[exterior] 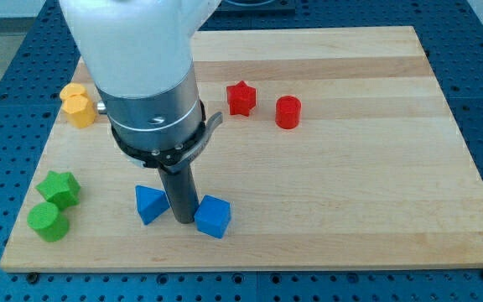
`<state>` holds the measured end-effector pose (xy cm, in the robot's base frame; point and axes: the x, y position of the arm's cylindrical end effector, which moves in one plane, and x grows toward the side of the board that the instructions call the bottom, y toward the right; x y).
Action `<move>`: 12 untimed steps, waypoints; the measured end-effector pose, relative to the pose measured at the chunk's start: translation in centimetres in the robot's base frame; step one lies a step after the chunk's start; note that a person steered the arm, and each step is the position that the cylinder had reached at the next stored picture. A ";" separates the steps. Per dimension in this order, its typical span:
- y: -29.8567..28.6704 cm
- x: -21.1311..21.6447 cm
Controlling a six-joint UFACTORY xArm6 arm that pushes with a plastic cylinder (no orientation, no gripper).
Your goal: Push the green star into the left of the green circle
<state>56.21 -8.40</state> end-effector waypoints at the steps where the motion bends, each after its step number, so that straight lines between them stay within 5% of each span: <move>1: -0.4 2.0; 3: -5.8 3.8; 10: -15.3 -6.3; 12: -16.9 -5.7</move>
<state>50.55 -25.25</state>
